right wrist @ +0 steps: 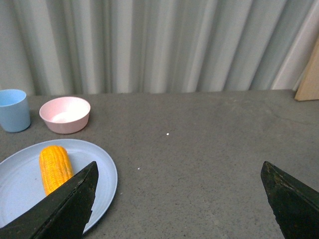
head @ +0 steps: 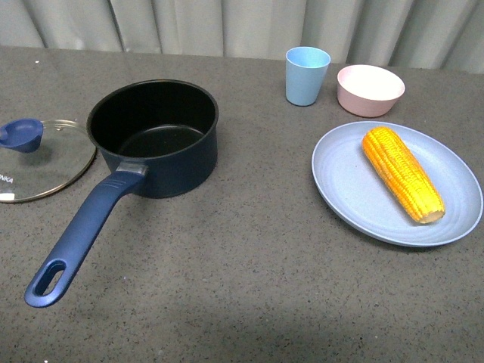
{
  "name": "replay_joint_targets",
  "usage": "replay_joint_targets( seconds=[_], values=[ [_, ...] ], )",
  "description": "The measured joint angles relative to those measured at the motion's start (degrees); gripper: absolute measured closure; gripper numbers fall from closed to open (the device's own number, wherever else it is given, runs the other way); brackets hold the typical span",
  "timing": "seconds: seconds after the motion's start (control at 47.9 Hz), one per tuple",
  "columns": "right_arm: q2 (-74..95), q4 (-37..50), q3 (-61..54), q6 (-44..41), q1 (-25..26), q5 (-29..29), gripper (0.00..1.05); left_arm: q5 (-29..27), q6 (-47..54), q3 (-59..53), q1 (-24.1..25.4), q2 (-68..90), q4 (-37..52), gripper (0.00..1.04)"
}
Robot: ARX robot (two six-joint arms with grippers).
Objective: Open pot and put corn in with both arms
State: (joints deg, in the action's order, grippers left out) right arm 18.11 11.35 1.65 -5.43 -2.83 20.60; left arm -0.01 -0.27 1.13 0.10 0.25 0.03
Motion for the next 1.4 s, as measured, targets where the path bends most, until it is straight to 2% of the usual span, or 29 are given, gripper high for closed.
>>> replay_joint_targets(
  seconds=[0.125, 0.188, 0.229, 0.563, 0.73, 0.96, 1.398],
  values=[
    [19.2, 8.0, 5.9, 1.7, 7.4, -10.8, 0.09, 0.0, 0.0, 0.0, 0.0, 0.0, 0.0, 0.23],
    [32.5, 9.8, 11.0, 1.9, 9.7, -17.1, 0.09, 0.0, 0.0, 0.0, 0.0, 0.0, 0.0, 0.11],
    [37.4, 10.2, 12.9, 1.9, 10.1, -19.1, 0.09, 0.0, 0.0, 0.0, 0.0, 0.0, 0.0, 0.05],
    [69.7, -1.7, 34.0, 3.9, 9.8, -33.6, 0.09, 0.0, 0.0, 0.0, 0.0, 0.0, 0.0, 0.07],
    [82.5, -5.1, 44.1, 4.4, 7.4, -34.2, 0.09, 0.0, 0.0, 0.0, 0.0, 0.0, 0.0, 0.07],
    [94.6, -3.5, 51.3, 7.7, 3.9, -36.6, 0.09, 0.0, 0.0, 0.0, 0.0, 0.0, 0.0, 0.07],
    [103.0, -5.5, 59.0, 9.4, 1.2, -34.0, 0.09, 0.0, 0.0, 0.0, 0.0, 0.0, 0.0, 0.07]
  ],
)
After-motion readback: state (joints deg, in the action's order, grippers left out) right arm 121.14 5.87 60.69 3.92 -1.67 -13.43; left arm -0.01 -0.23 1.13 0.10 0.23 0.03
